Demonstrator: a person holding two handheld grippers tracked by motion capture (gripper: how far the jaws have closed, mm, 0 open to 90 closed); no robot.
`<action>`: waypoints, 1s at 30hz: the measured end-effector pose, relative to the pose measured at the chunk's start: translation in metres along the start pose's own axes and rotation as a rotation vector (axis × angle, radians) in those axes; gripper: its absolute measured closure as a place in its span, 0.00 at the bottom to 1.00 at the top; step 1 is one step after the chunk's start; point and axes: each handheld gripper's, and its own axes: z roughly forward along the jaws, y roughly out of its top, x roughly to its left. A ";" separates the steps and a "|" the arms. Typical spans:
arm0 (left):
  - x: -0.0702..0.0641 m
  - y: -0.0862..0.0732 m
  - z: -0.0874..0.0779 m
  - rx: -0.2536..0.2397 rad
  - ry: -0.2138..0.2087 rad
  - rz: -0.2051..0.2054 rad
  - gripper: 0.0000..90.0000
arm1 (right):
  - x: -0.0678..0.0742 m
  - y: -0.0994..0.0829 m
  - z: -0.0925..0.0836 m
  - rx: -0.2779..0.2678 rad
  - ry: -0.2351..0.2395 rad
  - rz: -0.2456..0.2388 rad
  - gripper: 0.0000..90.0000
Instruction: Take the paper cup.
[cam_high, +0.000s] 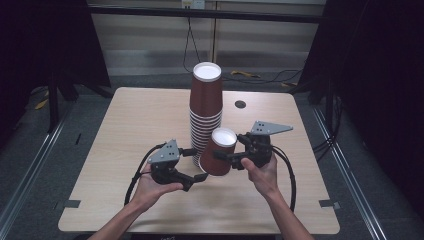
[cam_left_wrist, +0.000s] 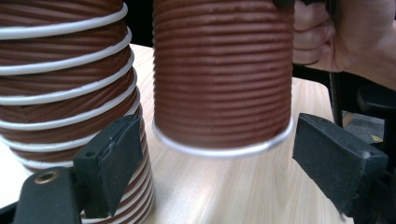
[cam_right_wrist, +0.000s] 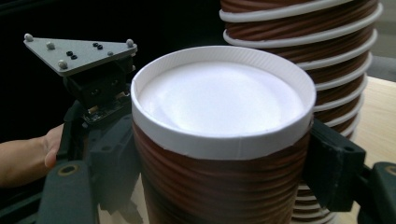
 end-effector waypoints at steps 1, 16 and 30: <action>0.000 0.000 0.001 -0.006 -0.001 -0.004 0.17 | 0.000 0.000 0.001 0.004 0.000 0.000 0.26; -0.003 0.001 0.011 -0.001 -0.022 0.006 0.11 | 0.007 -0.005 0.012 0.005 0.038 0.000 0.26; 0.000 0.002 0.018 -0.018 -0.041 -0.027 0.08 | 0.013 -0.005 0.021 0.003 0.063 -0.004 0.26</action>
